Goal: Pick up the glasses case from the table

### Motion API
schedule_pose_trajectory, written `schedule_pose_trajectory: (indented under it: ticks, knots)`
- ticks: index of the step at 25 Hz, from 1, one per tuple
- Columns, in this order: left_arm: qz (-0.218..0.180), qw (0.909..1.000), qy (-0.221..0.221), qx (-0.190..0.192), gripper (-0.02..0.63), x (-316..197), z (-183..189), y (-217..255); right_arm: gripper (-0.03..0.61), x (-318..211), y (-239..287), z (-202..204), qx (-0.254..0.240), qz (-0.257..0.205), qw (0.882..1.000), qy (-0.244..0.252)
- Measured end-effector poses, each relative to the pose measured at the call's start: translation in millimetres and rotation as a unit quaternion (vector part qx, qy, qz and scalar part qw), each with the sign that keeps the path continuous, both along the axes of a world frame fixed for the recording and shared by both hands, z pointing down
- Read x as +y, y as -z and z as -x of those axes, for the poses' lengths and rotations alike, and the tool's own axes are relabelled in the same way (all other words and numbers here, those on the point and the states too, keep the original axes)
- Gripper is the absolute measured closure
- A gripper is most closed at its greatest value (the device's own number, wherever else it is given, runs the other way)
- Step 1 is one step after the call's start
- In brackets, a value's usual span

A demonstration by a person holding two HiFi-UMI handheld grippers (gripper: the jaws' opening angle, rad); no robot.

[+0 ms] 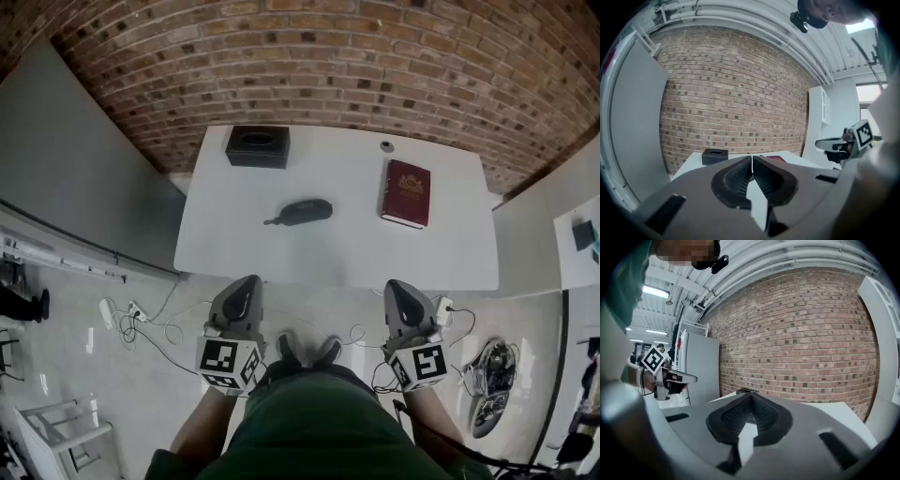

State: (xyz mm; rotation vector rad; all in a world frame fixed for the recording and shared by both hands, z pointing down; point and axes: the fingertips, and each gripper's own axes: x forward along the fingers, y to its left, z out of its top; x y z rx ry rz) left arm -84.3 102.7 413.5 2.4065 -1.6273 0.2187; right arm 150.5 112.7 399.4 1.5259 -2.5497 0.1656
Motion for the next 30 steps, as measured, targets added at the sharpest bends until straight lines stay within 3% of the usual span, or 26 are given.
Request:
schedule_pose_trajectory:
  ticks: [9, 20, 26, 30]
  knots:
    - [0.005, 0.9997, 0.022, 0.001, 0.604, 16, -2, -2, 0.578, 5, -7, -12, 0.009, 0.006, 1.000, 0.019]
    - [0.019, 0.9960, 0.083, -0.028, 0.604, 37, 21, -21, 0.578, -25, -17, -4, 0.071, -0.020, 0.993, 0.089]
    - [0.034, 0.9963, 0.076, -0.022, 0.604, 5, 30, -37, 0.578, -57, -21, 13, 0.122, -0.024, 0.988, 0.096]
    - [0.033, 0.9971, 0.064, -0.025, 0.603, -28, 43, -48, 0.580, -67, -25, 50, 0.158, -0.032, 0.973, 0.164]
